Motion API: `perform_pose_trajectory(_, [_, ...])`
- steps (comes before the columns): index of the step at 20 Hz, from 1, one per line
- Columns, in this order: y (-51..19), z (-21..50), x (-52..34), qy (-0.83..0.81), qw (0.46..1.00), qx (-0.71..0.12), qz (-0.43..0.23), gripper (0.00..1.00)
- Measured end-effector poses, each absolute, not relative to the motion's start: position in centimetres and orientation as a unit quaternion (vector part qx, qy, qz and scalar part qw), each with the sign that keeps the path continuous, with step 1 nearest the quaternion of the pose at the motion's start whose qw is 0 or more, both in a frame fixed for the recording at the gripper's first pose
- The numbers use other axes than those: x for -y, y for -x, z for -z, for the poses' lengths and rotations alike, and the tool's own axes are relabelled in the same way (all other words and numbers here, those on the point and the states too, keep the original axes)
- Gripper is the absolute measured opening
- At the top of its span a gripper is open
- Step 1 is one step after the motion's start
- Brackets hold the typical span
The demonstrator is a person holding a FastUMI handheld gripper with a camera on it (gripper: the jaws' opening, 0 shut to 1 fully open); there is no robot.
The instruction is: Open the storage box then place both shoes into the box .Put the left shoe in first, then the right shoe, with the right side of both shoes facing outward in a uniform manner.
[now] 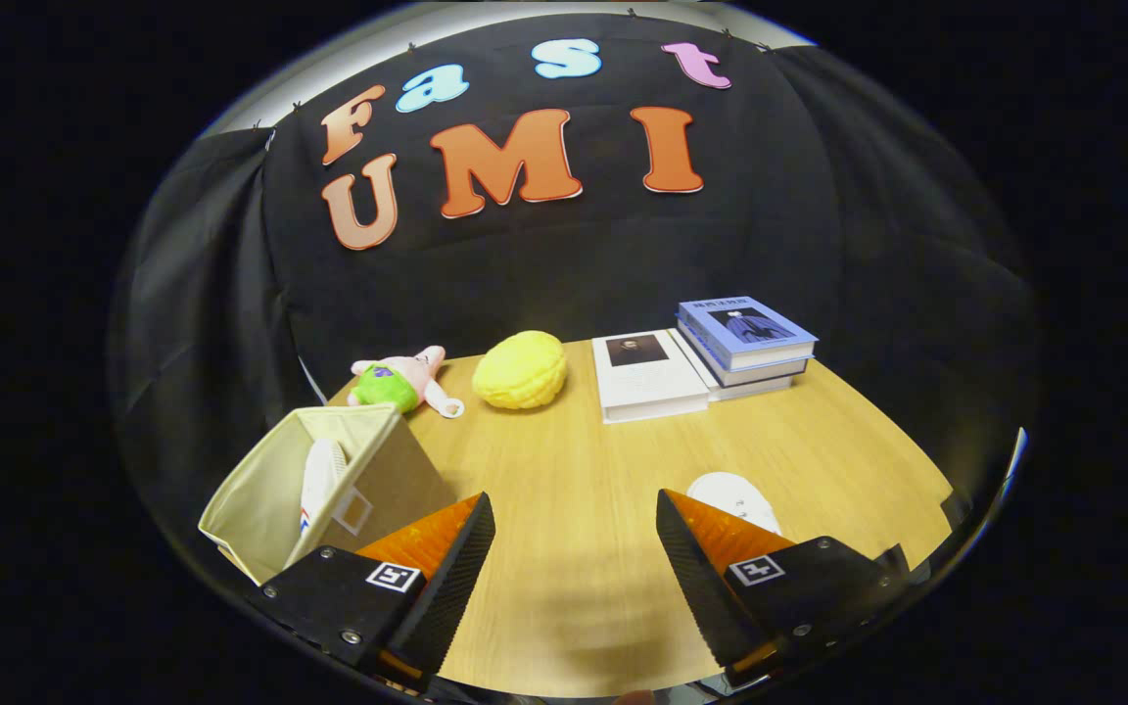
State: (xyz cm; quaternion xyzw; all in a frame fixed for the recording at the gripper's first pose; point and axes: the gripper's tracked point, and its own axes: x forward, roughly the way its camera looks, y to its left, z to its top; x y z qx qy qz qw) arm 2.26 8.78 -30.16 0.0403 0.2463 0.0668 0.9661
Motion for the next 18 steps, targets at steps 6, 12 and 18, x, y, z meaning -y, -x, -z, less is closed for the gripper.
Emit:
perform_pose_trajectory(6, [-2.3, 34.3, -1.5, -0.057, 0.959, -0.277, -0.024, 0.98])
perform_pose_trajectory(12, [-2.1, 38.0, 3.2, -0.069, 0.950, -0.304, 0.006, 0.99])
perform_pose_trajectory(18, [-1.9, 41.4, 5.6, -0.070, 0.941, -0.332, 0.020, 0.98])
